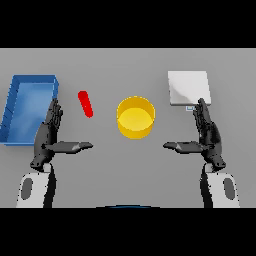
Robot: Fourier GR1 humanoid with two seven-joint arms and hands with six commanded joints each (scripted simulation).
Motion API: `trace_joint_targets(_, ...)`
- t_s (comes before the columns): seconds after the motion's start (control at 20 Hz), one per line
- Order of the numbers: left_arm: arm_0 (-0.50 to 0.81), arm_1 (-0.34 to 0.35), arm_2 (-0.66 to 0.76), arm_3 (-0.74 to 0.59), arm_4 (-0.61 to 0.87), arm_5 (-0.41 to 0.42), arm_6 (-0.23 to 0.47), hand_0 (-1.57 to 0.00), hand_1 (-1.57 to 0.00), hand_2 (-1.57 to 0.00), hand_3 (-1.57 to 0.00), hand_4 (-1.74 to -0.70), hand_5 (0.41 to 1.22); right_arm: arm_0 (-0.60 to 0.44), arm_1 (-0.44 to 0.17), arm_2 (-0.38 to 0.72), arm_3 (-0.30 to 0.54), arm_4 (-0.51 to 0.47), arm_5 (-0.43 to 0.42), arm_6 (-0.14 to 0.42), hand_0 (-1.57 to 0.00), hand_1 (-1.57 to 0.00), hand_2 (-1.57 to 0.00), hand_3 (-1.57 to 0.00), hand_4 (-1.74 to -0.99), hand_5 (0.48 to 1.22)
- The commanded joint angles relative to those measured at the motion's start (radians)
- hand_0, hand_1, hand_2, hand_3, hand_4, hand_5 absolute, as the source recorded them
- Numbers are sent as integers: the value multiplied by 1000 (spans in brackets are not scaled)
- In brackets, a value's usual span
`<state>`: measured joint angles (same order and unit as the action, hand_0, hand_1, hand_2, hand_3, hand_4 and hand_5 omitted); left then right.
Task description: Pick up the red beaker and tilt it to pour out 1 green nut into yellow bowl. Pick up the yellow bowl and place it on the metallic measuring scale.
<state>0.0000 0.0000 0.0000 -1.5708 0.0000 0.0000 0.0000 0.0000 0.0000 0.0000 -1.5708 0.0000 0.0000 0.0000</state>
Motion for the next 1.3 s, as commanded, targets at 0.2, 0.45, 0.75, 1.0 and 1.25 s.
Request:
trace_joint_targets(0.2,6,-9,-10,-6,-8,6,-2,1,1,1,1,-1141,660,2,10,10,-3,9,-7,0,1,1,1,1,-1071,578)
trace_joint_targets(0.45,134,48,-125,-181,-136,-15,-16,1,1,1,1,-1142,662,79,-58,129,-109,276,-75,-102,1,1,1,1,-1064,577)
trace_joint_targets(0.75,98,63,-133,-174,-153,-23,95,1,1,1,1,-1137,649,79,-58,140,-133,262,-49,-80,1,1,1,1,-1147,614)
trace_joint_targets(1.0,-35,63,-79,9,-140,-19,84,1,1,1,1,-1169,648,89,-64,126,-143,205,-9,-94,1,1,1,1,-1209,627)
trace_joint_targets(1.25,-186,63,-41,210,-144,-20,29,1,1,1,1,-1178,637,94,-62,119,-137,200,-11,-101,1,1,1,1,-1229,626)
